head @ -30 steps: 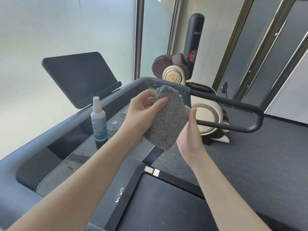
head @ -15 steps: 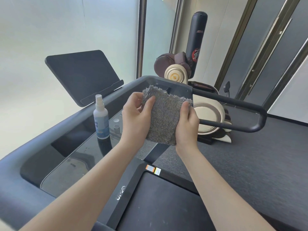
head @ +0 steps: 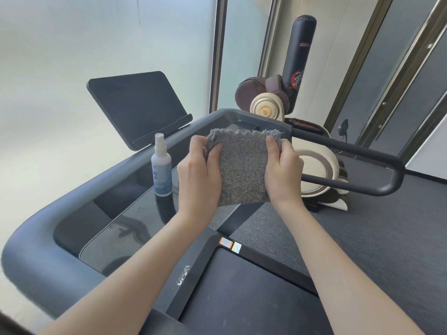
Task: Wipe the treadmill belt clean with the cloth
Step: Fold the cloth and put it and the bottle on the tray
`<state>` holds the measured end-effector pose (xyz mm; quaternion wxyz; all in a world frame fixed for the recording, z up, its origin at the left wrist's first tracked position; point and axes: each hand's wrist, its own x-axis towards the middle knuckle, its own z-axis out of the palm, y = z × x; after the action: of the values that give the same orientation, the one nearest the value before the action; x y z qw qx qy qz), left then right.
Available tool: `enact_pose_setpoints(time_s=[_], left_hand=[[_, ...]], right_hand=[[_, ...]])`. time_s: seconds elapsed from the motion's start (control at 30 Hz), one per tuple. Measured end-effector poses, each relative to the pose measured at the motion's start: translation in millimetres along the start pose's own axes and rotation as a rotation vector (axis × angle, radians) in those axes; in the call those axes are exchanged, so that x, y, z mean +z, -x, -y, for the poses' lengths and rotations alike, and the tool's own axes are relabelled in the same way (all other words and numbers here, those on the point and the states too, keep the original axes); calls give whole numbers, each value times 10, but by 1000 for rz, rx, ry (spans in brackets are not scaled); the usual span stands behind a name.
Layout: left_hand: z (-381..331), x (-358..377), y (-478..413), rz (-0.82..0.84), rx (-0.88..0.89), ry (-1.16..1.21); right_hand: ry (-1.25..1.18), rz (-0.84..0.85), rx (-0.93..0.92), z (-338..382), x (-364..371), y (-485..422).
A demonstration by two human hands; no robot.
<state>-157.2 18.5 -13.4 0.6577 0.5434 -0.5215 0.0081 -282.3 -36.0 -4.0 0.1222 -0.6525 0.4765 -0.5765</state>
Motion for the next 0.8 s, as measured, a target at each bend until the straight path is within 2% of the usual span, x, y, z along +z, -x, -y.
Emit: enact_pose_setpoints(time_s=[0.2,0.6,0.7,0.8], left_hand=[[43,-260,-10,-23,-105,-40],[446,-1088,195,-58,-495,-154],[482,-1280,242,-25,-568,-168],[551,-1400,258,35,-663,-166]], right_hand=[[-31,171,-24,181,122,-30],[-208,738,87,389,737,224],[-263,869,111,406,877,321],[-194,982,67,398,998,423]])
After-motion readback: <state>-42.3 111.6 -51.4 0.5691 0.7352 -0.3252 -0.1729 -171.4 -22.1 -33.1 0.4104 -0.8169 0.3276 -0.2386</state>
